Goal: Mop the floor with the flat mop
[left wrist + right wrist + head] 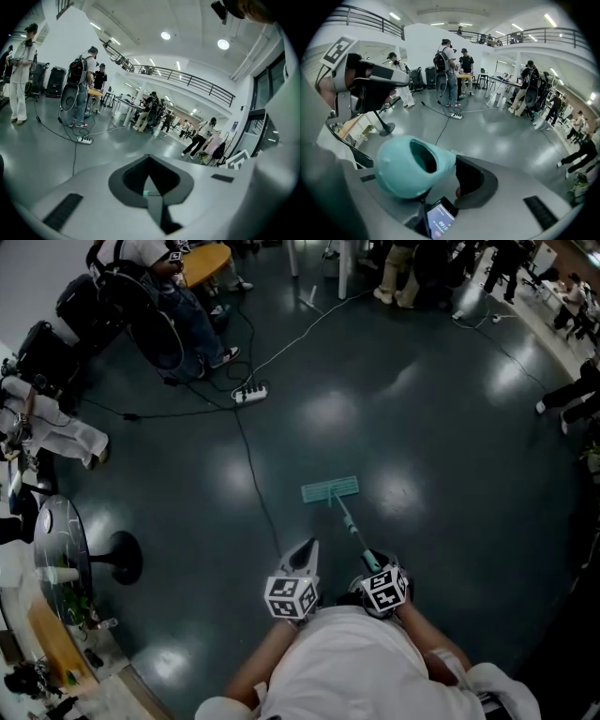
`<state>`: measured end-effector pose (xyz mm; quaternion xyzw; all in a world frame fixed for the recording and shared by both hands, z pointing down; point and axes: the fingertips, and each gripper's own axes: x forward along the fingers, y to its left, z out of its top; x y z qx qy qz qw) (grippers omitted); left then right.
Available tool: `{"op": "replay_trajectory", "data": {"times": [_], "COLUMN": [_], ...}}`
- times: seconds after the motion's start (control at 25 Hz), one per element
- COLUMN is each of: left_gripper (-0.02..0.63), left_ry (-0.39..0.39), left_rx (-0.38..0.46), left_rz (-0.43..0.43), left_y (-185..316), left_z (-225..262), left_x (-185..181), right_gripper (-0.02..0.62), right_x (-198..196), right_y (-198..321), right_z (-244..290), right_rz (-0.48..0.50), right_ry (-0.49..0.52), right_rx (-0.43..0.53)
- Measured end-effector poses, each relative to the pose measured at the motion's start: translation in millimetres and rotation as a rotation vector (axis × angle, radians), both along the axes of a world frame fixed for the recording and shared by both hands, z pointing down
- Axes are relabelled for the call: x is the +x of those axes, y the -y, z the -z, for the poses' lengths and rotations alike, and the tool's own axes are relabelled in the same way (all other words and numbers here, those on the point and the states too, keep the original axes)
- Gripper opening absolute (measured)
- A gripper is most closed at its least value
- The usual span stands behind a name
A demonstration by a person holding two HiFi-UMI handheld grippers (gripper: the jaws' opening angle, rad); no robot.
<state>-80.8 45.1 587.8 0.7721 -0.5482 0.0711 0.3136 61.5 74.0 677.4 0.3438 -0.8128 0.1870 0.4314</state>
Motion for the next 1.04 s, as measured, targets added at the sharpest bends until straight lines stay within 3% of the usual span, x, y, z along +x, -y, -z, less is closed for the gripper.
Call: {"op": "replay_trajectory", "data": {"times": [1.04], "left_gripper": [0.005], "left_ry": [-0.011], "left_rx": [0.01], "left_rz": [-0.036], "left_y": [-23.1], "left_z": [3.2], "left_x": [17.0], "right_gripper": [0.12], "right_x": [0.7], "right_y": [-14.9], "right_z": [-7.0], "right_rz": [0.011], "right_ry": [-0.009], "right_rx": [0.022]}}
